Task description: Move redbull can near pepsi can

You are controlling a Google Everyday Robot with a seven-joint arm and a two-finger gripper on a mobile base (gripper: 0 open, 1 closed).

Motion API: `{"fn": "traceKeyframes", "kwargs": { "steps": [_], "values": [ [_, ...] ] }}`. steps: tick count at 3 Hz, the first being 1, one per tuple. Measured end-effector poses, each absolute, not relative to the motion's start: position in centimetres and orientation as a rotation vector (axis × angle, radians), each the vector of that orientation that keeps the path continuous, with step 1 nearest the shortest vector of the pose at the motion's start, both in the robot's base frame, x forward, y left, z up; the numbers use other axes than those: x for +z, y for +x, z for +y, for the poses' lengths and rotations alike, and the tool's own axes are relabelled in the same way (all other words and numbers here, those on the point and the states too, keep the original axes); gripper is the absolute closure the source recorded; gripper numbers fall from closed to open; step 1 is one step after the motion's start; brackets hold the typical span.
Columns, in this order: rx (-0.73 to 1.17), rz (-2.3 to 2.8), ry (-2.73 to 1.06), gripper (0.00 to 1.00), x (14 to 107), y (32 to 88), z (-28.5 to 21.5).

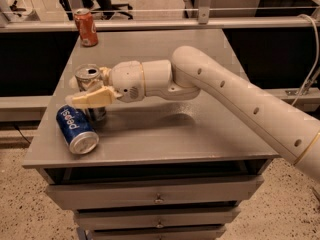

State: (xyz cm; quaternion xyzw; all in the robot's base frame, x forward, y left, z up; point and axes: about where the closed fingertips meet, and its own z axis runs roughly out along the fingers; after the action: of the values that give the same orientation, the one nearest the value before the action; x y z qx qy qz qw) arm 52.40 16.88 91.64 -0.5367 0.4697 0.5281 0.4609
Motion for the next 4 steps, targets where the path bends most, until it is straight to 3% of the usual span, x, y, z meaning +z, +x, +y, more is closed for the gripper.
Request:
{"fn": "traceKeyframes", "kwargs": {
  "steps": [3,4],
  "values": [
    [1.372,1.146,-1.44,0.15,90.63,51.05,17.83],
    [1.375,1.139,-1.463,0.0,90.58,51.09,17.77]
  ]
}}
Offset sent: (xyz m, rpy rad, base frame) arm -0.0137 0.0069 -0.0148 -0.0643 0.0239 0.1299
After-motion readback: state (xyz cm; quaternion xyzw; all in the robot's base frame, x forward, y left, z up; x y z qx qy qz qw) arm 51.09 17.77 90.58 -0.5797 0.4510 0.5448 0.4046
